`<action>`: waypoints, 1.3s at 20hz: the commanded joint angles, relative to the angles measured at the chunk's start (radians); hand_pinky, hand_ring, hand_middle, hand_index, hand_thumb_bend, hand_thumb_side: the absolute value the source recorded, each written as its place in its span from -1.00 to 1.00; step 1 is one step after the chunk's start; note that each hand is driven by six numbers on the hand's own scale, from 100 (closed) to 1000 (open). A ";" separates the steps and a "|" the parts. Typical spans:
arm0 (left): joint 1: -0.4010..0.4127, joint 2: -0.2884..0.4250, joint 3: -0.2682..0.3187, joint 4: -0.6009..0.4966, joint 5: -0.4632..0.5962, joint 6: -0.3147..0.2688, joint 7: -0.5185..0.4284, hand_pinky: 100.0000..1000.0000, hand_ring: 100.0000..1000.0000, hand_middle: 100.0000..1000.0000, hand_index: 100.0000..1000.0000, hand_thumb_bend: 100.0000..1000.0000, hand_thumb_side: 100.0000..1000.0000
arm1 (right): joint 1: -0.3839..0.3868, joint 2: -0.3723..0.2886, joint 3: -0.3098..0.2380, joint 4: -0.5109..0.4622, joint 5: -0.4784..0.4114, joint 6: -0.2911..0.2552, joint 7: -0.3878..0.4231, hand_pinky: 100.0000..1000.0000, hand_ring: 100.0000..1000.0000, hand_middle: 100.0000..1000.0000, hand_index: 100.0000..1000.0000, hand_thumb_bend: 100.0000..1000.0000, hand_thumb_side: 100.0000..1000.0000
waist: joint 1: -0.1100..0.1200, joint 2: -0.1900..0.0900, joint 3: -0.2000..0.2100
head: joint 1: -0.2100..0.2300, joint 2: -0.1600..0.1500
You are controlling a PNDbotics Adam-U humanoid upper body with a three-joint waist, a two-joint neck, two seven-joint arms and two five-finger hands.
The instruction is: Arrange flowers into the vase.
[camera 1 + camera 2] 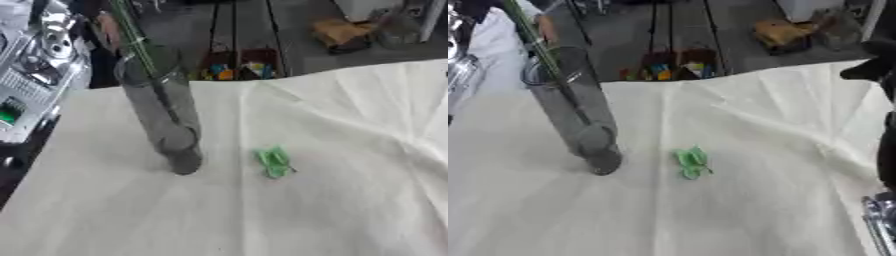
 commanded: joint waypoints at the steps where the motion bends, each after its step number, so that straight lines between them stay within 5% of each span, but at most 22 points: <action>1: -0.013 0.047 -0.008 -0.017 -0.011 -0.019 -0.037 0.43 0.72 0.51 0.65 -1.00 1.00 | -0.004 -0.009 -0.006 -0.016 -0.011 0.001 -0.002 0.16 0.02 -0.15 0.41 -1.00 1.00 | -0.004 -0.025 0.000 | 0.000 -0.013; 26: 0.031 0.111 -0.030 -0.005 -0.162 -0.110 -0.367 0.78 0.97 0.86 0.98 -1.00 1.00 | -0.002 -0.010 -0.007 -0.016 -0.010 0.003 -0.010 0.16 0.01 -0.16 0.41 -1.00 1.00 | 0.002 -0.022 0.003 | 0.001 -0.018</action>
